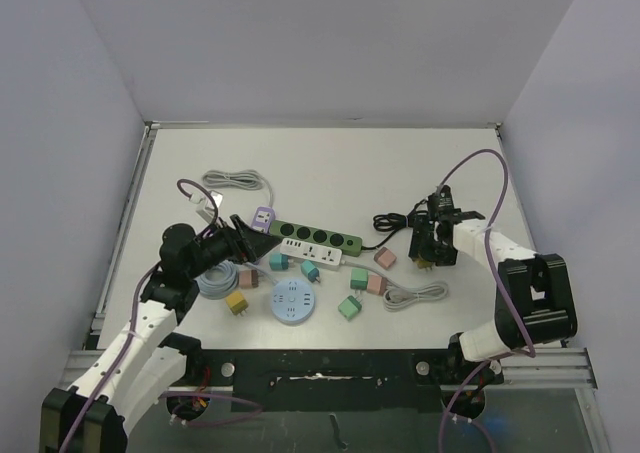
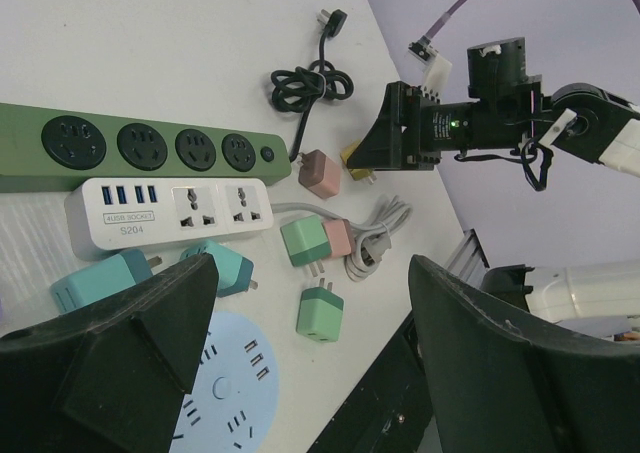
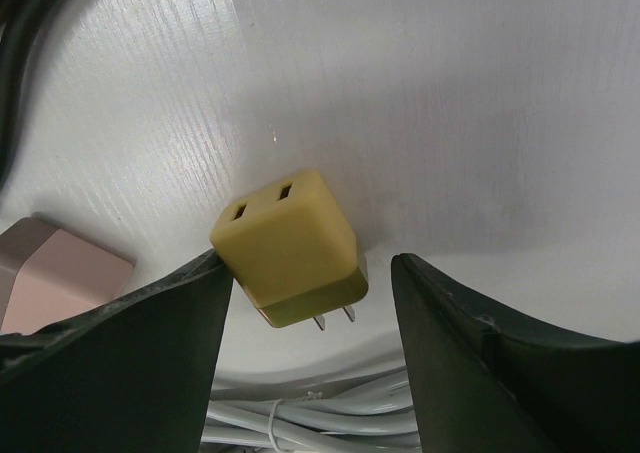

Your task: Insert the plug

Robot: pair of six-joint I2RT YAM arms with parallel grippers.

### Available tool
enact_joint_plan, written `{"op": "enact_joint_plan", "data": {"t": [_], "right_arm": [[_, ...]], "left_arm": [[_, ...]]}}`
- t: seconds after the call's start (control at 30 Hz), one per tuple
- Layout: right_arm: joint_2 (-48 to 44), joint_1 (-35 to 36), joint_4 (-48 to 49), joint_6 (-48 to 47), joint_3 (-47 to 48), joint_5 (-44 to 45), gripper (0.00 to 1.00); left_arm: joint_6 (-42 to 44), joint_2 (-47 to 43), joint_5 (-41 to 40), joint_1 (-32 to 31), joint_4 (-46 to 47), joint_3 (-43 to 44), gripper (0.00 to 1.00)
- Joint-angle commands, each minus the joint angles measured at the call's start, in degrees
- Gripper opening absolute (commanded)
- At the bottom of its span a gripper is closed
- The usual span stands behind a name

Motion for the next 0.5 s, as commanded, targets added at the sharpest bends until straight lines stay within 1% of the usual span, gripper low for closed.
{"op": "enact_joint_plan", "data": {"t": [0.0,0.13,0.23,0.3,0.37,0.47], "right_arm": [[-0.9,0.4,3.6,-0.9,1.1,2.1,0.55],[-3.1,0.4,6.7,0.8,-0.4,2.1,0.44],[-6.4,0.5,10.4,5.4,-1.8,0.9,0.42],[-9.6,0.9,13.4,10.4,-2.9,-1.0,0.42],[-13.0,1.8,17.6,16.8,-4.7,-3.0,0.42],[-17.4,4.4,22.5,29.3,-7.1,-5.3,0.42]], "left_arm": [[-0.7,0.9,-0.7,-1.0,5.9,1.7,0.75],[-0.8,2.1,-1.8,-1.9,6.3,1.6,0.75],[-1.2,3.8,-3.8,-2.9,6.9,1.9,0.75],[-1.6,5.3,-4.7,-3.9,7.8,2.2,0.75],[-1.9,6.9,-7.5,-5.1,8.9,2.7,0.75],[-2.2,10.0,-11.5,-7.7,11.1,3.3,0.75]]}}
